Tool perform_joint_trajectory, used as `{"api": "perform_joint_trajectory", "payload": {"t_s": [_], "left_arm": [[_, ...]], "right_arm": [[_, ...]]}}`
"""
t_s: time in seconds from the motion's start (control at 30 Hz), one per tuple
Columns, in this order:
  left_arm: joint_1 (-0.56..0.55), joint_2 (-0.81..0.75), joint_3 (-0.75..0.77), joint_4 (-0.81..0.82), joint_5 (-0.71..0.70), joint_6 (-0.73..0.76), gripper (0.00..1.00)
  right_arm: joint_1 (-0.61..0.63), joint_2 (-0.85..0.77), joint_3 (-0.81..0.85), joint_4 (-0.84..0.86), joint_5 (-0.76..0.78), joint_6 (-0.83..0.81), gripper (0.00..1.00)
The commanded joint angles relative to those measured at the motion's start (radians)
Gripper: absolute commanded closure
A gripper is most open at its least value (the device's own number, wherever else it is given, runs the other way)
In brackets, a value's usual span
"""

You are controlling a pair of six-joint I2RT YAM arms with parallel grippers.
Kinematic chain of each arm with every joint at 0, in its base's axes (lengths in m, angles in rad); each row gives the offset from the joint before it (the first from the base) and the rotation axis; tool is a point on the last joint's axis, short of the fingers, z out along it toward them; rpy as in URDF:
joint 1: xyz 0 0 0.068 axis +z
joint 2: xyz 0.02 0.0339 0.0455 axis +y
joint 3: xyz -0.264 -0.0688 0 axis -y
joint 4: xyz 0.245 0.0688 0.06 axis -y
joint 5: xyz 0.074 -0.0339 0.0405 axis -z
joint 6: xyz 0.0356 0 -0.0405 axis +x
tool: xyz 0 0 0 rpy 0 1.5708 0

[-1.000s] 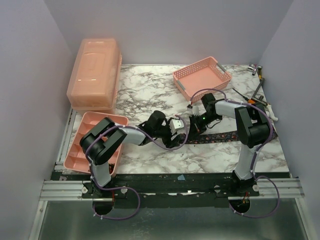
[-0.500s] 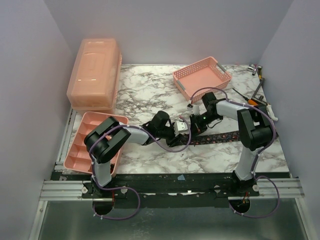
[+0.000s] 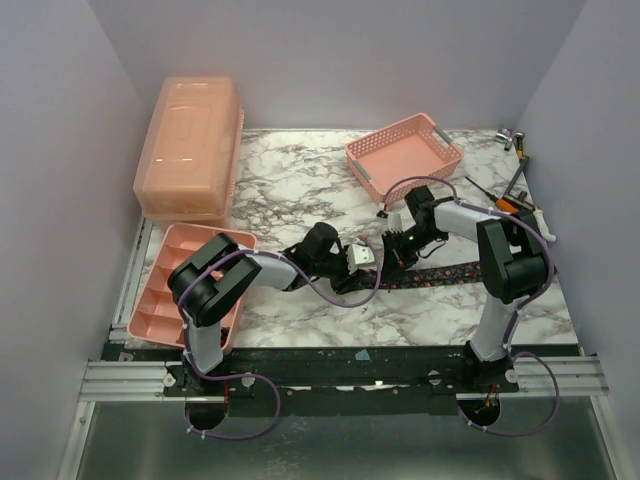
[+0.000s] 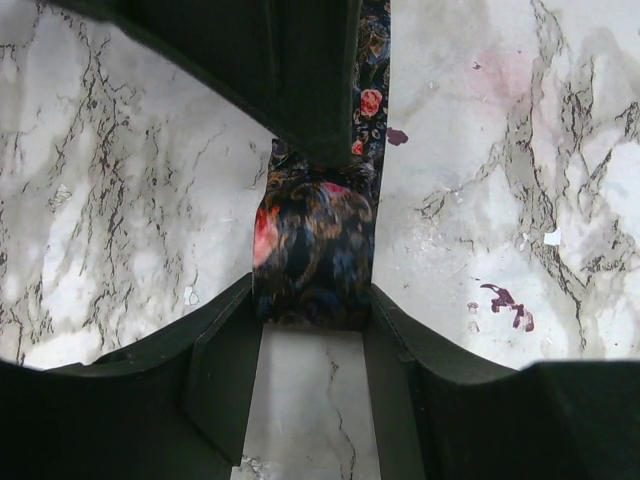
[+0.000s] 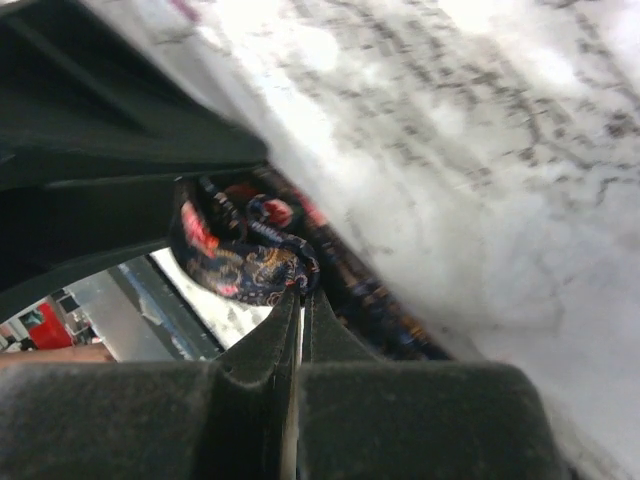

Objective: Roll the ties
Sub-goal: Roll the tie at the center of the board.

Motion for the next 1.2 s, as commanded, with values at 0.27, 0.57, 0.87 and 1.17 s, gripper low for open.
{"api": "perform_joint_trajectory", "payload": {"t_s": [0.27, 0.57, 0.87, 1.17], "left_arm": [[-0.023, -0.047, 0.056, 0.006, 0.064, -0.051, 0.56], [-0.061, 0.049, 0.128, 0.023, 0.036, -0.108, 0.58], [-0.061, 0.087, 0.035, 0.030, -0.063, -0.062, 0.57], [-0.063, 0.098, 0.066, -0.028, -0.113, -0.032, 0.61]], "right_arm": [[0.006, 0.107, -0.012, 0.102, 0.103, 0.000, 0.99], [0.006, 0.090, -0.014, 0.114, 0.077, 0.010, 0.99], [0.006, 0.046, -0.048, 0.166, 0.035, 0.049, 0.99], [0.006, 0.030, -0.058, 0.171, 0.006, 0.058, 0.99]]}}
